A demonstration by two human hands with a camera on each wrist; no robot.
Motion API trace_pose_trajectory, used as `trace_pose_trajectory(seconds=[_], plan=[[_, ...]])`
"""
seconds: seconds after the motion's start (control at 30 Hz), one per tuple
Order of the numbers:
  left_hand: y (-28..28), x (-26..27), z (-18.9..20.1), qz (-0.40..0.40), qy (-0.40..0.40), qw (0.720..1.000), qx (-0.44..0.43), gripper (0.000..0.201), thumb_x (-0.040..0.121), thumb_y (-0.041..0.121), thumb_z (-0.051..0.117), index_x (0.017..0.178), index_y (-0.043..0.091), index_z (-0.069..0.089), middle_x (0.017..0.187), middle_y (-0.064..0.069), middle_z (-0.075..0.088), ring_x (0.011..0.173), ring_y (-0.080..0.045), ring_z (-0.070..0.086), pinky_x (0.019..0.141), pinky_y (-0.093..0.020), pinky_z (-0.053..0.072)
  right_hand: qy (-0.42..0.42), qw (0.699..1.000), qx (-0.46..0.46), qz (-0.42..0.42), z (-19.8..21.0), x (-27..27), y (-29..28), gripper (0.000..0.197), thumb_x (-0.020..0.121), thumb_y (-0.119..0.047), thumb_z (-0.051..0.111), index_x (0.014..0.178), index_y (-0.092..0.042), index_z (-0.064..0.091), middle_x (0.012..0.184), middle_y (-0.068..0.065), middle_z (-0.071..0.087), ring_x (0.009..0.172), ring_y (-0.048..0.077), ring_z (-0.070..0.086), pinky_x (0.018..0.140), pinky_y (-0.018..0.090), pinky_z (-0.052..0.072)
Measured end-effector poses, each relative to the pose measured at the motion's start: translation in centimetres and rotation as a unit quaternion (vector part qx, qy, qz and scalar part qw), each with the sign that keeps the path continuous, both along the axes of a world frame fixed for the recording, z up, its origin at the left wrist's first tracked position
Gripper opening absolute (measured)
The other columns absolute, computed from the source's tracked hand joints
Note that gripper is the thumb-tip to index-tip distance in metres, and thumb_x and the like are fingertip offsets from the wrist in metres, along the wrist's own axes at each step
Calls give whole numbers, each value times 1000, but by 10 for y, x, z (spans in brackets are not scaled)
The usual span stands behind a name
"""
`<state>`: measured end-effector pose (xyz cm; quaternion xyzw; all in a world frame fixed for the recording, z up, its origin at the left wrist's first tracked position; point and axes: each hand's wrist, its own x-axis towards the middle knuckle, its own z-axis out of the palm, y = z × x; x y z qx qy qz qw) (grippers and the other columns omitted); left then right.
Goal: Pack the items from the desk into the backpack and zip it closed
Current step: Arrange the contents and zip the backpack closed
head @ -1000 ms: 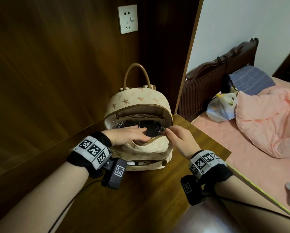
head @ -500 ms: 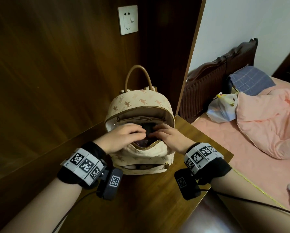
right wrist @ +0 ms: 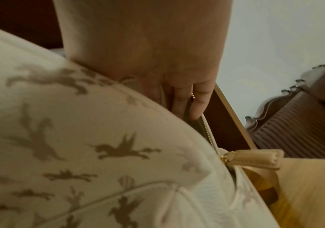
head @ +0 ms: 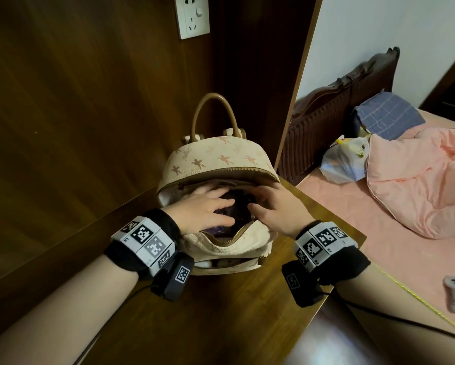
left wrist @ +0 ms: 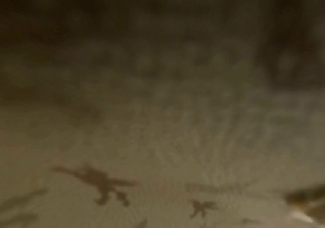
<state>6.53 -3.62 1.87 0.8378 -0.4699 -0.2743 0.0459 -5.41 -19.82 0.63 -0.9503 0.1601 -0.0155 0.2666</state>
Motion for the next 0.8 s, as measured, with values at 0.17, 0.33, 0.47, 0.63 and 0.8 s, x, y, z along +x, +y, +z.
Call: trace_pose_trajectory(seconds=[0.17,0.33,0.47,0.63,0.8], plan=[[2,2,-3,-38,-29,999,10,71,88,59,47,148,35,18,158,13,-1,144,-12,-6,117,-45,5,39,998,-56,-16,-5,7,2,51,86,-48,51,131,-24,50,128,3,51,114,22,50,89,32,45],[0,3,7,-39,-55,997,20,71,83,66,48,144,39,26,158,0,6,141,-25,16,113,-41,19,68,997,-34,0,-6,9,-4,70,71,-60,38,131,-28,49,136,1,48,122,22,45,99,42,39],[-3,3,10,-54,-55,997,31,84,67,77,38,140,37,32,152,6,28,137,-21,27,109,-43,25,64,998,-15,15,-7,7,-4,66,71,-61,37,130,-34,52,141,0,43,126,22,40,100,44,37],[-4,0,12,-46,-27,997,55,84,64,72,37,139,34,29,151,9,27,137,-20,21,109,-47,13,88,995,-41,9,-3,6,-2,64,73,-63,35,127,-35,55,139,3,43,125,24,39,100,42,35],[-2,-5,13,-36,-20,998,50,80,71,70,49,139,32,28,151,7,25,137,-19,18,109,-45,9,95,993,-65,7,-1,3,1,45,87,-55,46,127,-37,54,129,8,48,118,26,42,96,38,36]])
